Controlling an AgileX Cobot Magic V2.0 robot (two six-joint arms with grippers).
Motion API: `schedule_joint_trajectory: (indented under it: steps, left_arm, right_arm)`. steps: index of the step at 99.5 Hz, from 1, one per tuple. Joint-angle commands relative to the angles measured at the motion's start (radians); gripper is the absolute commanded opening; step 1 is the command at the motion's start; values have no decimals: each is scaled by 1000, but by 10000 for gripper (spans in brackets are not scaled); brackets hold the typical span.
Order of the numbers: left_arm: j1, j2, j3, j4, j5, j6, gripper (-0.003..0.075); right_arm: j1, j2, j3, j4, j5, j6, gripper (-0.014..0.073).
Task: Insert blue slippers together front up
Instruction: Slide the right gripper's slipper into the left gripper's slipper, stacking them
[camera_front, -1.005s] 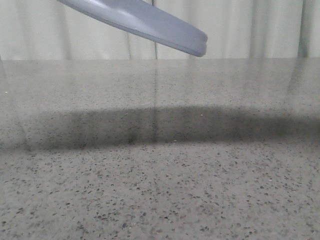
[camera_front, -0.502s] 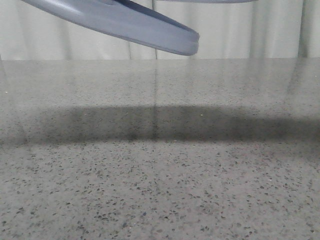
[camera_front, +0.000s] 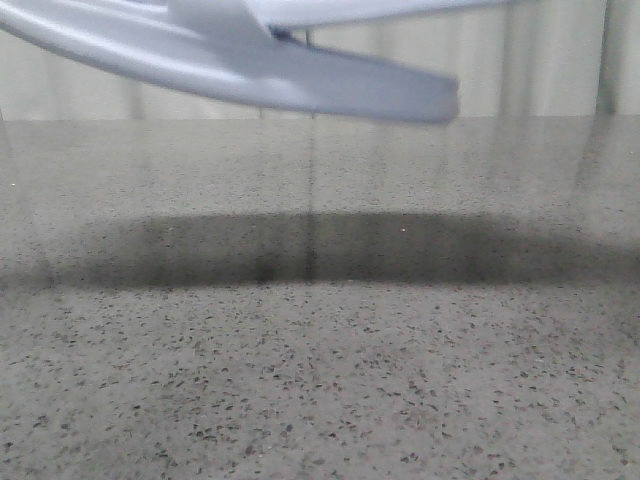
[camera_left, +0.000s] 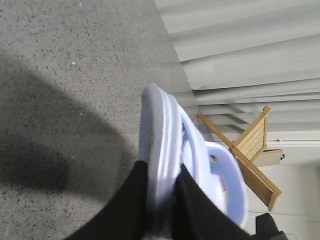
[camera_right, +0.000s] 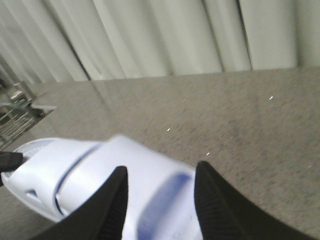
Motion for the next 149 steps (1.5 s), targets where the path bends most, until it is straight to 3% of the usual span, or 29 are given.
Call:
schedule_joint_trajectory:
  steps: [1, 27, 59, 105, 149]
  left_arm:
    - [-8, 12, -35, -53, 4, -5, 16]
    - [-8, 46, -35, -74, 1, 12, 16]
    - [-8, 99, -35, -204, 1, 116, 16]
    - [-8, 300, -35, -430, 62, 389, 16]
    - [-8, 402, -35, -422, 119, 412, 16]
  right_arm:
    - [2, -54, -34, -8, -107, -20, 258]
    - [2, -133, -34, -63, -266, -20, 258]
    - [2, -133, -34, -63, -252, -20, 258]
    - [2, -133, -34, -63, -228, -20, 257]
    - [2, -133, -34, -63, -204, -20, 257]
